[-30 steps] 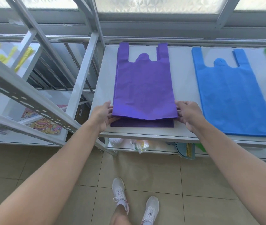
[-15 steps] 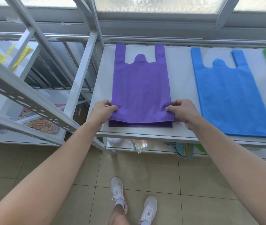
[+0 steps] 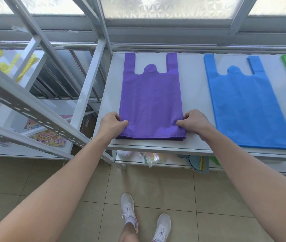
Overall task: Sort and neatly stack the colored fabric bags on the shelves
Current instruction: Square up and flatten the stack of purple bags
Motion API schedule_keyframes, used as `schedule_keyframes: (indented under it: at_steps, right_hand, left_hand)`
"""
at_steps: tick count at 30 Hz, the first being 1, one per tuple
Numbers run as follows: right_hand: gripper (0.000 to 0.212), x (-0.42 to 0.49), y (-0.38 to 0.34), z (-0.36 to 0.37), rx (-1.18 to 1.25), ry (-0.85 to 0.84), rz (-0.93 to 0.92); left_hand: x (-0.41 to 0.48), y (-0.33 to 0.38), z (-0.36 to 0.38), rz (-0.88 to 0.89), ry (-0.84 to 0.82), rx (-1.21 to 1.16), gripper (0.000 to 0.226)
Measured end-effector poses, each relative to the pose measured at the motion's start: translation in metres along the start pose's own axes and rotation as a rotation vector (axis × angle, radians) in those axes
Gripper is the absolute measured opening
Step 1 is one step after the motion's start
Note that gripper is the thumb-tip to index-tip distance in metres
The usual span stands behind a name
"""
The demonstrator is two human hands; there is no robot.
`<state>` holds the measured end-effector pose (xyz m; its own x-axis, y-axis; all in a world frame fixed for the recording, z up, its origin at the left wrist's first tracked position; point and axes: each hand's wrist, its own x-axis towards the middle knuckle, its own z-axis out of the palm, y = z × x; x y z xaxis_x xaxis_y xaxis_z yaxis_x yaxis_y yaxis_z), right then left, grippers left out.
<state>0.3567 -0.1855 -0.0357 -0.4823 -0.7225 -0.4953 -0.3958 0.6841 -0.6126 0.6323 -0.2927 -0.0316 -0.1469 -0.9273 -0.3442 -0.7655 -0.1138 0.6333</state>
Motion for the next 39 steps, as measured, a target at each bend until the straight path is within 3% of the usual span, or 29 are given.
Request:
schedule_keyframes:
  at_steps: [9,14,20,23,26,30,35,39]
  right_hand:
    - [0.019,-0.005,0.001,0.001,-0.057,-0.035,-0.052]
    - [0.026,-0.005,0.003,0.003,-0.104,0.000,-0.061]
    - [0.020,-0.008,0.001,0.003,-0.152,0.012,-0.087]
    - [0.017,-0.010,0.003,0.004,-0.139,0.030,-0.108]
    - [0.031,-0.013,0.004,0.006,-0.154,0.047,-0.115]
    - [0.039,-0.017,0.002,0.014,-0.240,0.106,-0.099]
    - [0.041,-0.017,-0.011,0.015,-0.538,0.107,-0.045]
    - [0.035,-0.014,-0.015,0.015,-0.500,0.073,-0.083]
  left_hand:
    - [-0.001,0.003,-0.002,-0.013,0.013,0.035,0.026]
    - [-0.004,0.002,-0.002,0.007,-0.012,0.106,0.016]
    - [-0.007,-0.001,0.002,0.020,-0.001,0.170,0.020]
    - [-0.006,-0.004,0.004,-0.002,0.022,0.188,0.042]
    - [-0.006,-0.004,0.009,-0.015,0.070,0.231,0.059]
    - [-0.008,-0.001,0.015,-0.081,0.095,0.263,0.057]
    - [0.000,0.009,0.004,-0.210,-0.025,0.116,0.036]
    - [-0.006,0.017,0.011,-0.167,0.005,0.089,0.031]
